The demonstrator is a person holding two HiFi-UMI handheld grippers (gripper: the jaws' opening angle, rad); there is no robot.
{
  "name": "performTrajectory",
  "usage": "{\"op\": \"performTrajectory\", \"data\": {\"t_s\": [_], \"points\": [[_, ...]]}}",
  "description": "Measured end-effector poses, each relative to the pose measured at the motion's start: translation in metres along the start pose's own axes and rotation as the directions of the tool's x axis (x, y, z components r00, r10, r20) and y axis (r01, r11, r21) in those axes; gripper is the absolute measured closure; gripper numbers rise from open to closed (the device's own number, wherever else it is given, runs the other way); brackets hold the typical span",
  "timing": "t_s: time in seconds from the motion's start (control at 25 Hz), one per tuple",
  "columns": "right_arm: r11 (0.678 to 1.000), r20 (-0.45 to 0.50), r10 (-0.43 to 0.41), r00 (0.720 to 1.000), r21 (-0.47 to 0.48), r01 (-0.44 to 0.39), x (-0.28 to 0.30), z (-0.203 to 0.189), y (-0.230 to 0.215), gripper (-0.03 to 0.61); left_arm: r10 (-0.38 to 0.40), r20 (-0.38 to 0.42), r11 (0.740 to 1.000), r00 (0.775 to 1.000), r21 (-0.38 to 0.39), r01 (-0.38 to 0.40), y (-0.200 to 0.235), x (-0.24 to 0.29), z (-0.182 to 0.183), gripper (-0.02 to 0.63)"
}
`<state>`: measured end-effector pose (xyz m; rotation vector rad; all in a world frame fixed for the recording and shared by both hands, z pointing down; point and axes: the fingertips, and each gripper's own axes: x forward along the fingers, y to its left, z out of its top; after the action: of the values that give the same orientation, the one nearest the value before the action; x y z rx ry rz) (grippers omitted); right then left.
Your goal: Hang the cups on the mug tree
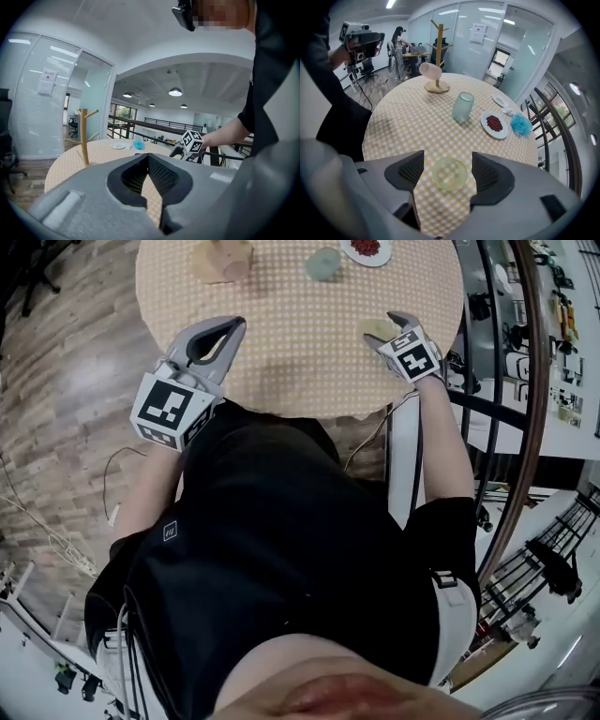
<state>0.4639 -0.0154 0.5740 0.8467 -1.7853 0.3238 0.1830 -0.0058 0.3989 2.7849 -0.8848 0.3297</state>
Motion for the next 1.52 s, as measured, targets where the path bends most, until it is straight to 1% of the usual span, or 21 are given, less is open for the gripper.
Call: {"op": "performTrajectory", "data": {"t_s": [0.2,0.36,0.44,0.56,0.72,0.96,1.08,1.24,1.36,1.52], "points": [[0.994,-0.096,0.07,0.993,-0.08,-0.078,0.025,-0.01,0.005,0.247,0.032,0.01,0.999,0.999,-0.01,-0.032,0.006,0.002,-0.011,0.607],[0.978,-0.185,0.101,0.978,-0.163,-0.132,0.042,-0.025,0.01,0.242,0.043,0.002,0.999,0.999,-0.02,-0.043,0.007,0.007,-0.024,0.607],[0.971,-0.214,0.115,0.97,-0.184,-0.155,0.048,-0.03,0.011,0.242,0.046,-0.002,0.999,0.999,-0.024,-0.046,0.008,0.01,-0.028,0.607],[0.967,-0.224,0.132,0.966,-0.185,-0.175,0.054,-0.034,0.012,0.242,0.055,-0.013,0.998,0.998,-0.03,-0.055,0.007,0.011,-0.033,0.607],[0.969,-0.238,0.136,0.962,-0.169,-0.178,0.061,-0.039,0.013,0.242,0.065,-0.027,0.997,0.998,-0.039,-0.066,0.009,0.01,-0.037,0.607],[0.97,-0.242,0.123,0.962,-0.174,-0.168,0.062,-0.036,0.009,0.241,0.071,-0.04,0.997,0.997,-0.039,-0.073,0.009,0.011,-0.028,0.607],[0.975,-0.25,0.109,0.962,-0.162,-0.153,0.054,-0.038,0.009,0.242,0.055,-0.04,0.998,0.998,-0.037,-0.056,0.006,0.008,-0.021,0.607],[0.982,-0.225,0.109,0.968,-0.126,-0.14,0.03,-0.018,0.014,0.242,0.02,-0.044,1.0,0.999,-0.012,-0.021,0.015,0.001,-0.014,0.607],[0.987,-0.211,0.102,0.972,-0.103,-0.126,0.015,0.003,0.027,0.242,-0.006,-0.035,1.0,0.999,0.0,0.006,0.03,-0.009,-0.012,0.607],[0.995,-0.164,0.063,0.984,-0.064,-0.075,-0.007,0.049,0.051,0.242,-0.053,-0.017,0.999,0.998,-0.001,0.053,0.056,-0.031,-0.009,0.607]]}}
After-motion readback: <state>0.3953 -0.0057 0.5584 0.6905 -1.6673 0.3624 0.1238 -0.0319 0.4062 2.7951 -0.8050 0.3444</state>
